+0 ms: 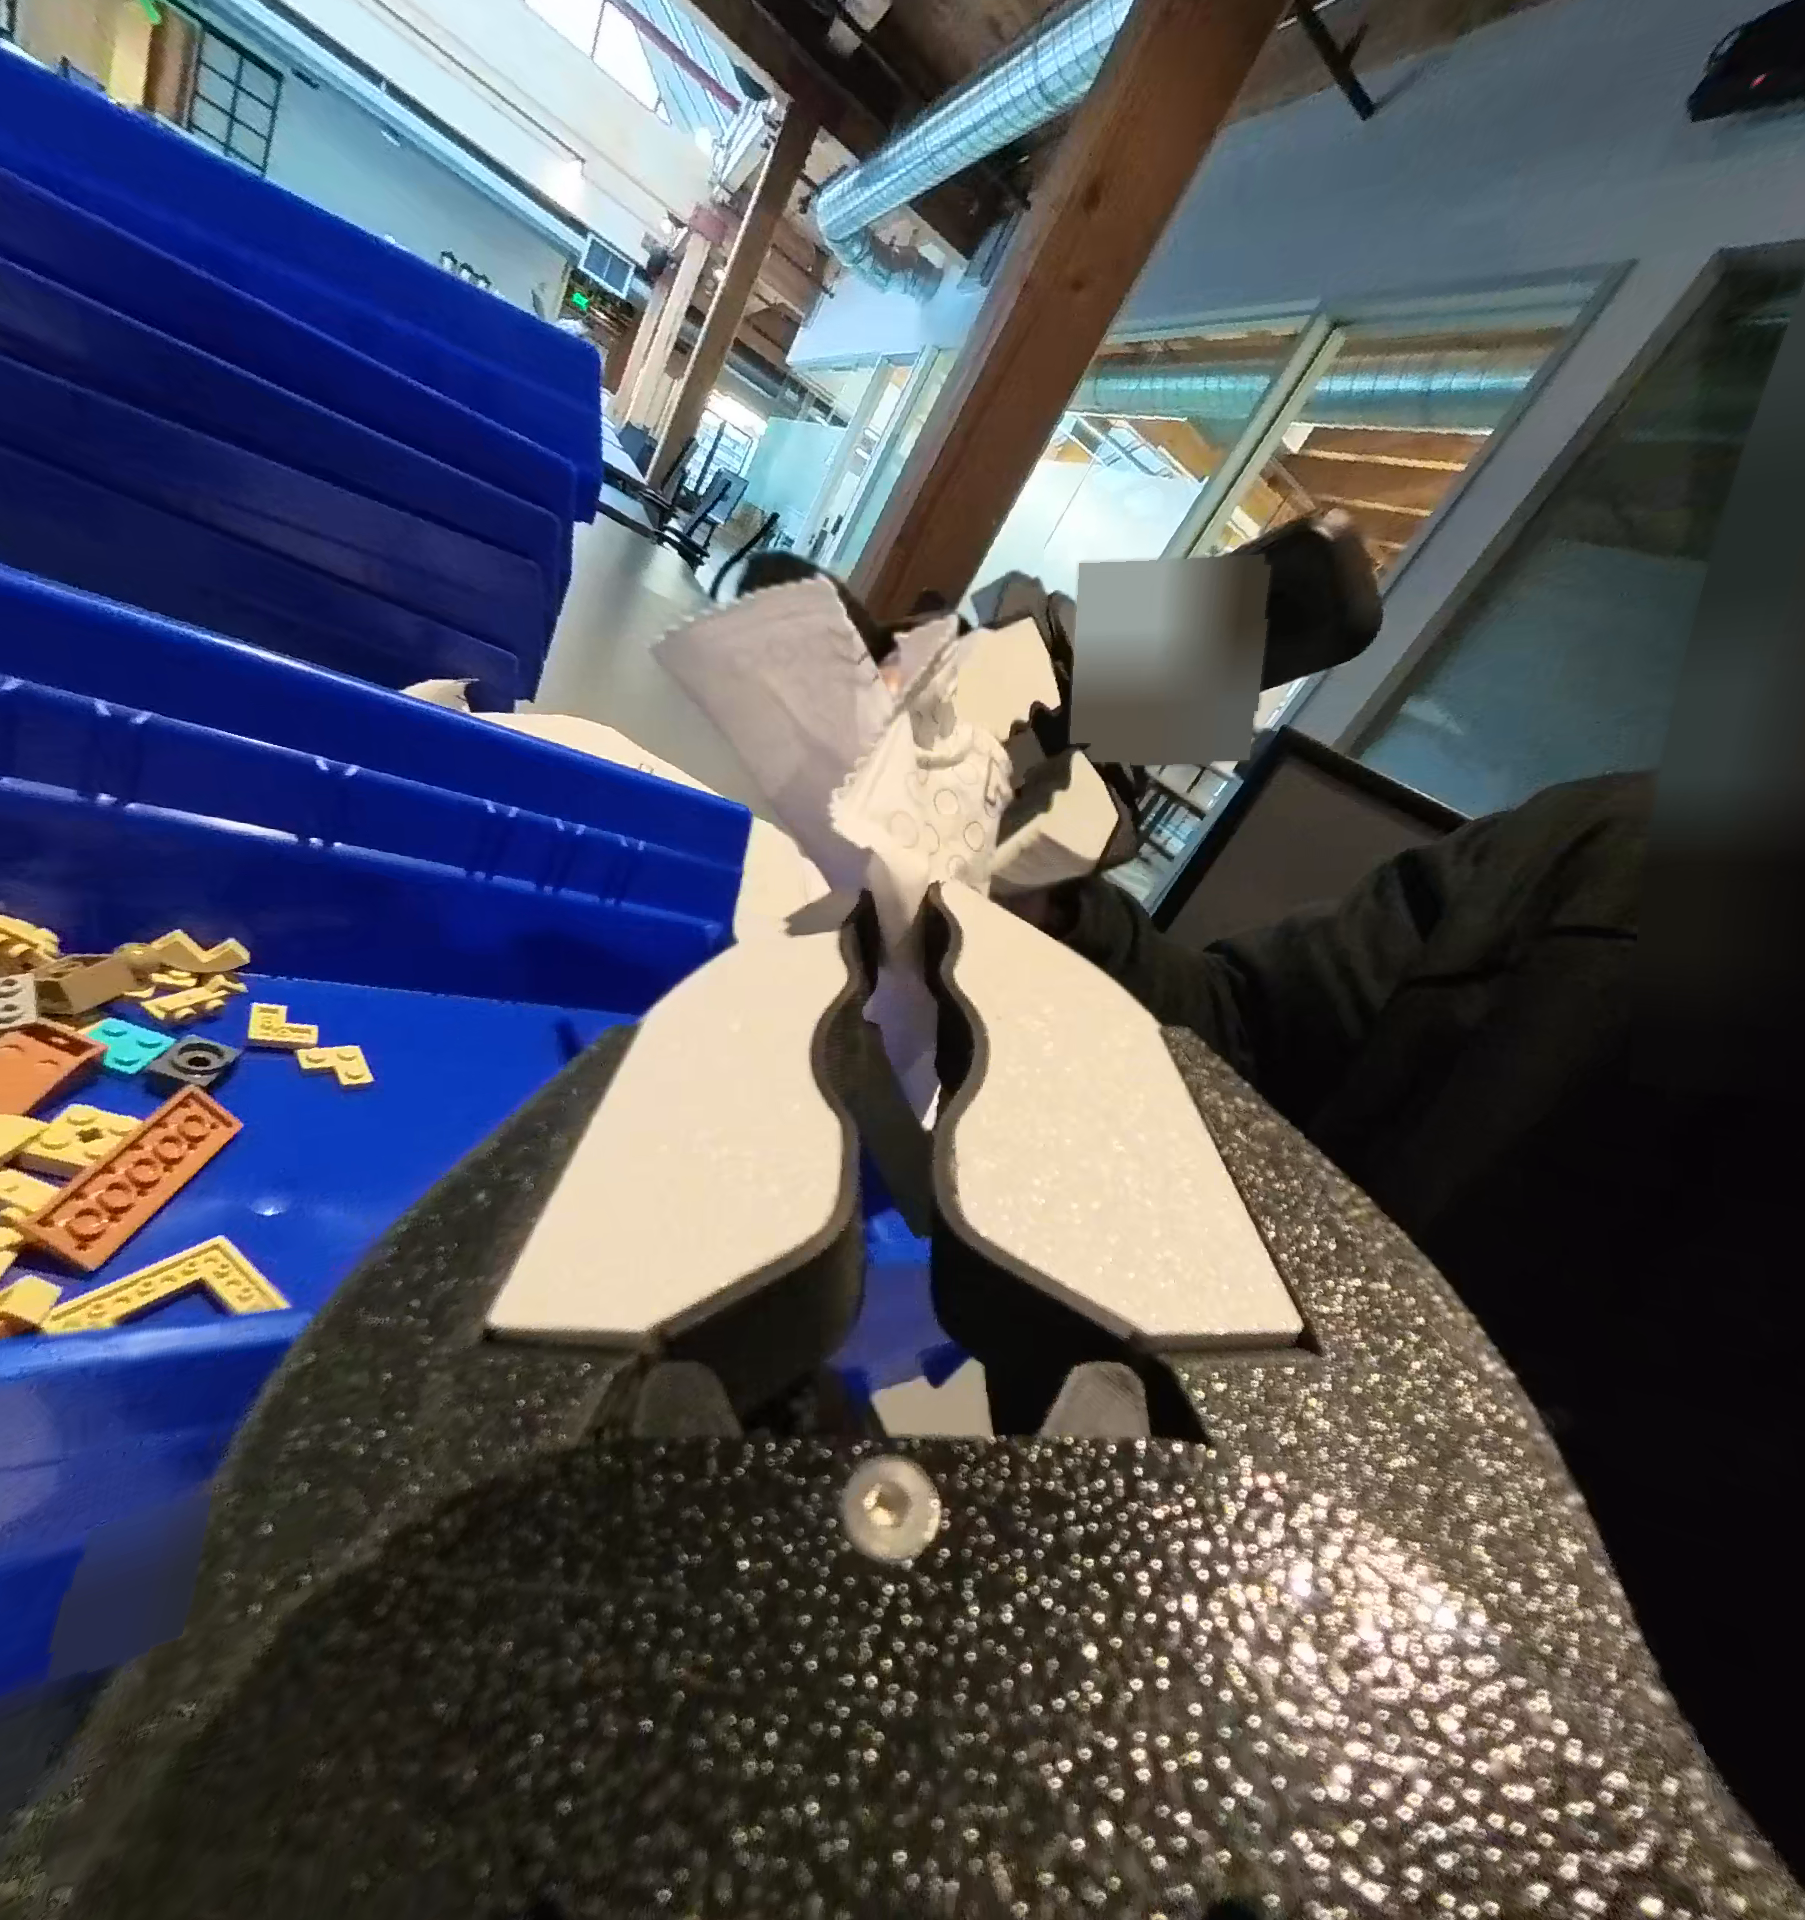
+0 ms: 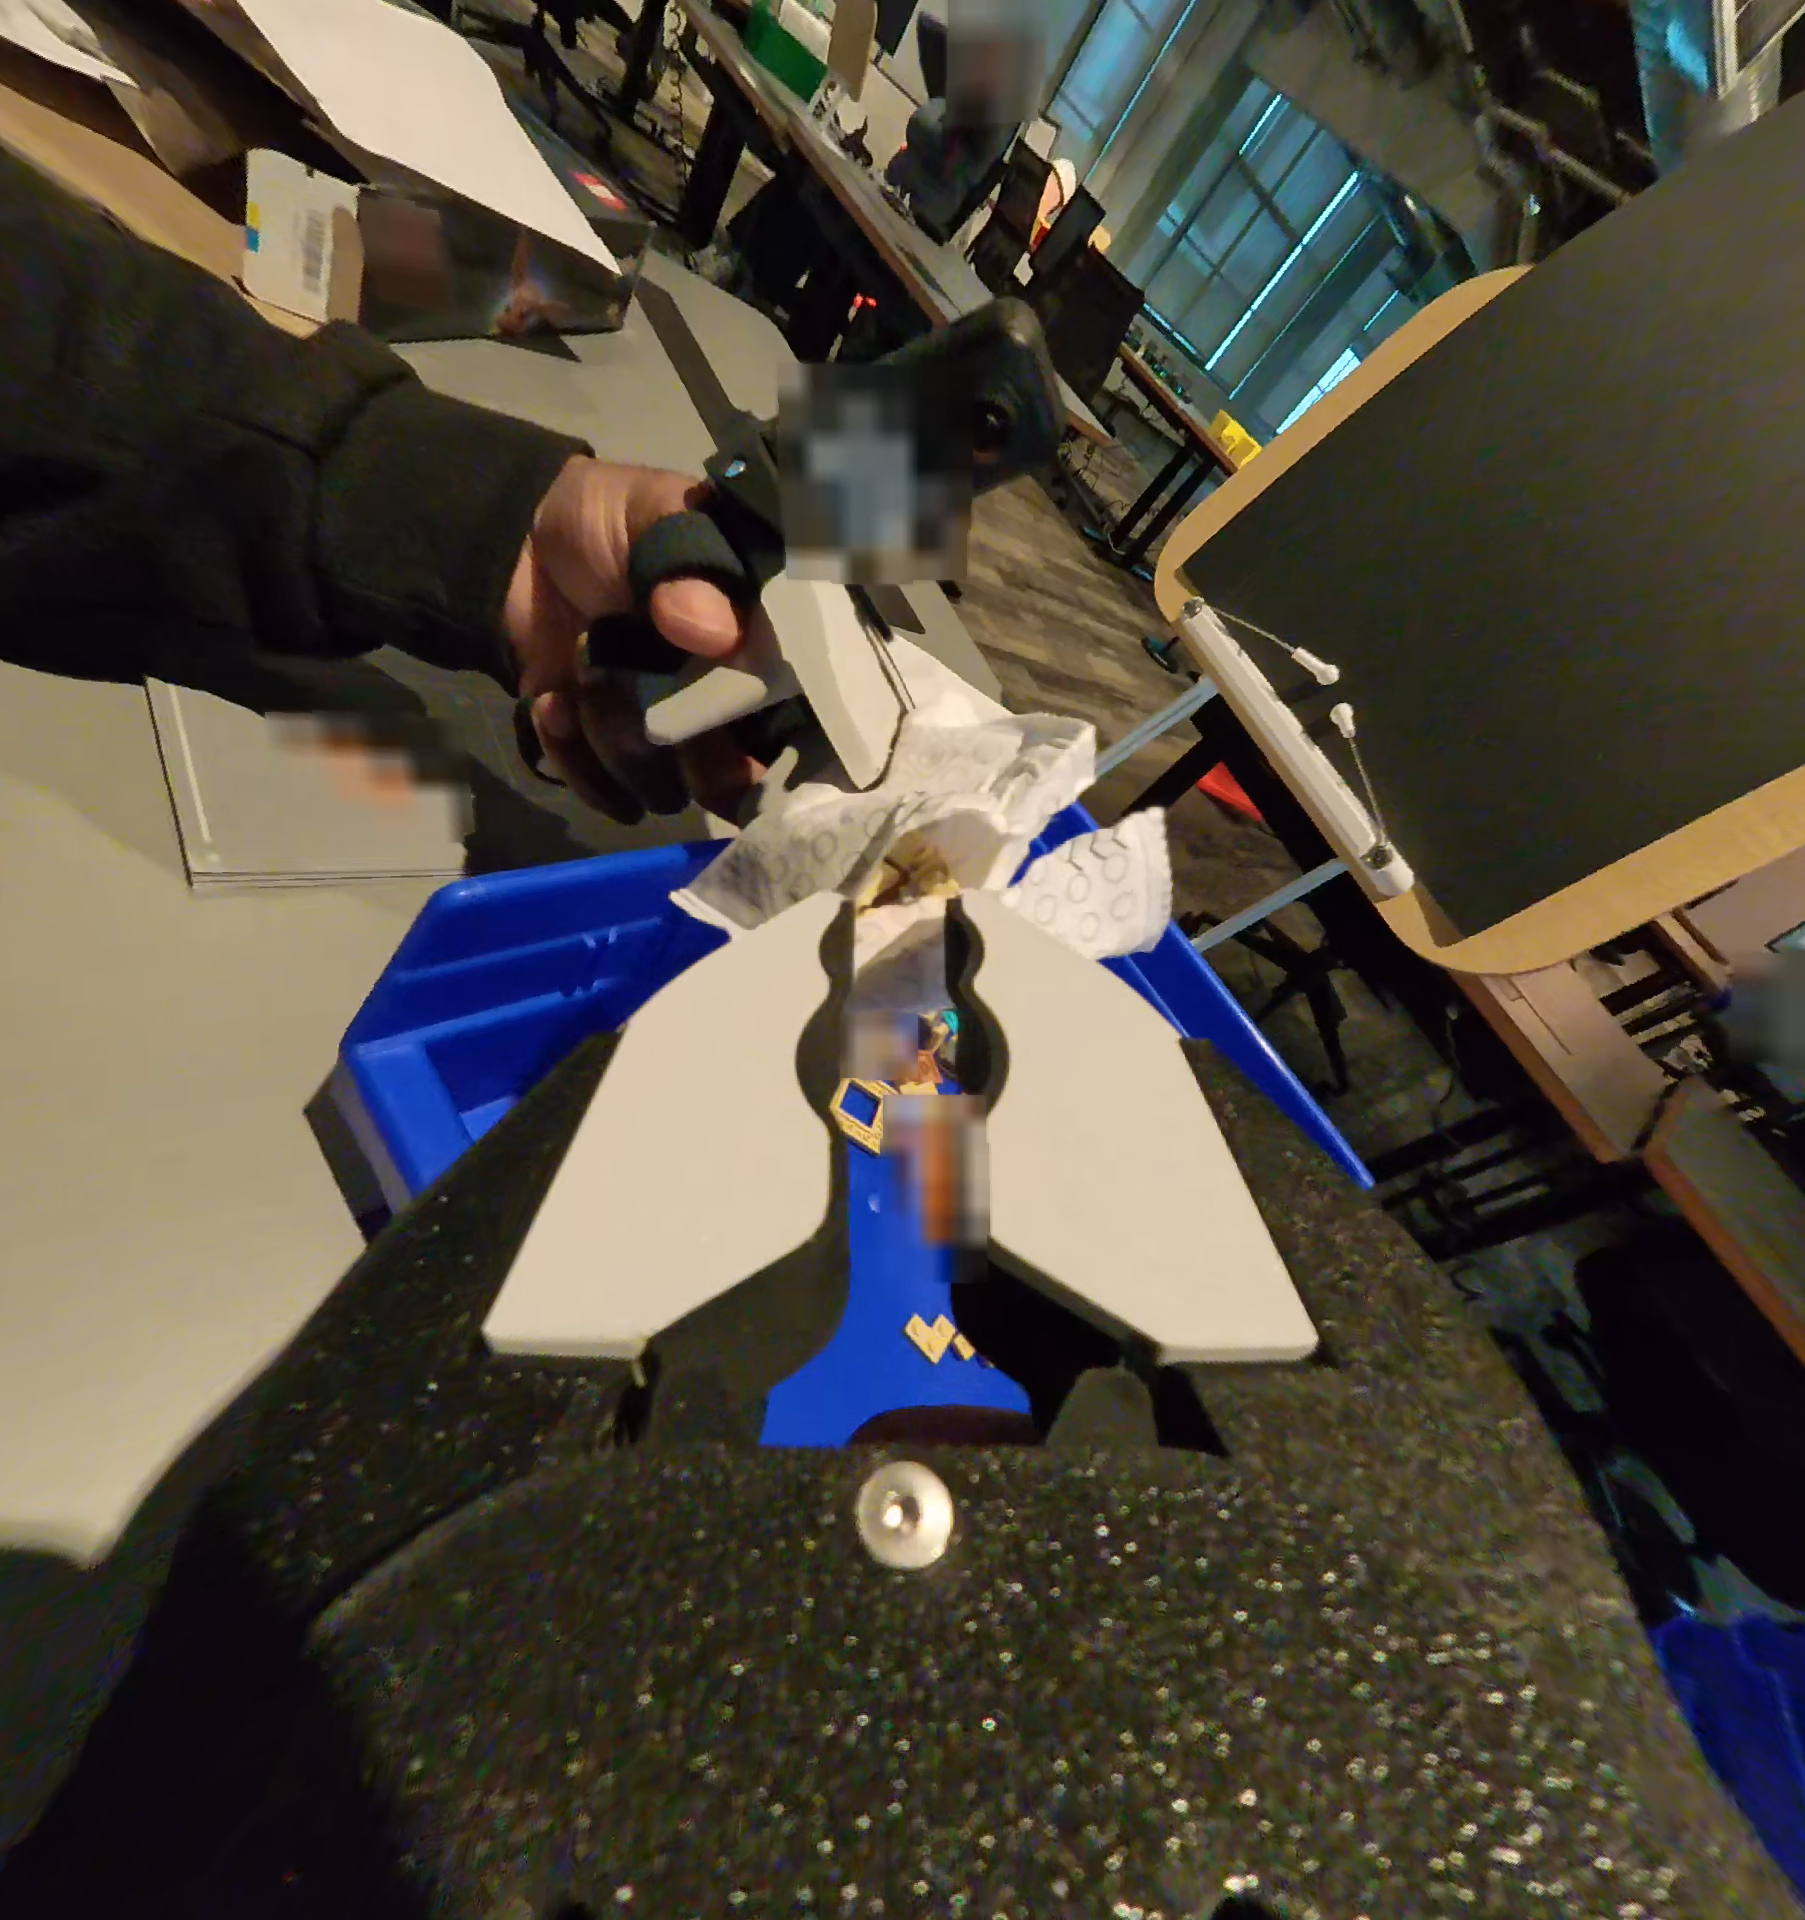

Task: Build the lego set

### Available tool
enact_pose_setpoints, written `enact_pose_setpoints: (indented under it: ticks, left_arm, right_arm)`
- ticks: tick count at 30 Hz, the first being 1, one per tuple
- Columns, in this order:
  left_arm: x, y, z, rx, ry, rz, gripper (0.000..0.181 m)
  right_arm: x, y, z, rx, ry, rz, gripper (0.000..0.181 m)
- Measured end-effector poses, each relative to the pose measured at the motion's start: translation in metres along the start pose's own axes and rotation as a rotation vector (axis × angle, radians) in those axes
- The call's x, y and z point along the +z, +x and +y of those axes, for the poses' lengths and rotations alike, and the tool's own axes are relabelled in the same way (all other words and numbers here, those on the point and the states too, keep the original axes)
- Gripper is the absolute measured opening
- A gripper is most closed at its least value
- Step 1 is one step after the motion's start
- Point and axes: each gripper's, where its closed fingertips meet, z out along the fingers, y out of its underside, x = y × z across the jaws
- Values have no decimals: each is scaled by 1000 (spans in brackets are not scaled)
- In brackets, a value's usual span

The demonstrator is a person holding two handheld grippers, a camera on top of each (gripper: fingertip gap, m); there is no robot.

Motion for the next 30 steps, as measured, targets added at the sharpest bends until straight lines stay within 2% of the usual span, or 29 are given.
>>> enact_pose_setpoints:
  ticks: [12, 21, 25, 30]
  left_arm:
    - [3, 3, 3, -8, -31, 5, 8]
    - [6, 4, 13, 4, -150, -51, 8]
    - [6, 3, 12, -6, -145, -64, 8]
    - [4, -3, 4, -51, -68, -71, 8]
  right_arm:
    - [1, 4, -2, -35, 6, 39, 2]
    - [8, -8, 0, -67, 6, -3, 0]
    - [8, -8, 4, -48, -5, -16, 3]
    - [13, -8, 12, -43, -49, -6, 10]
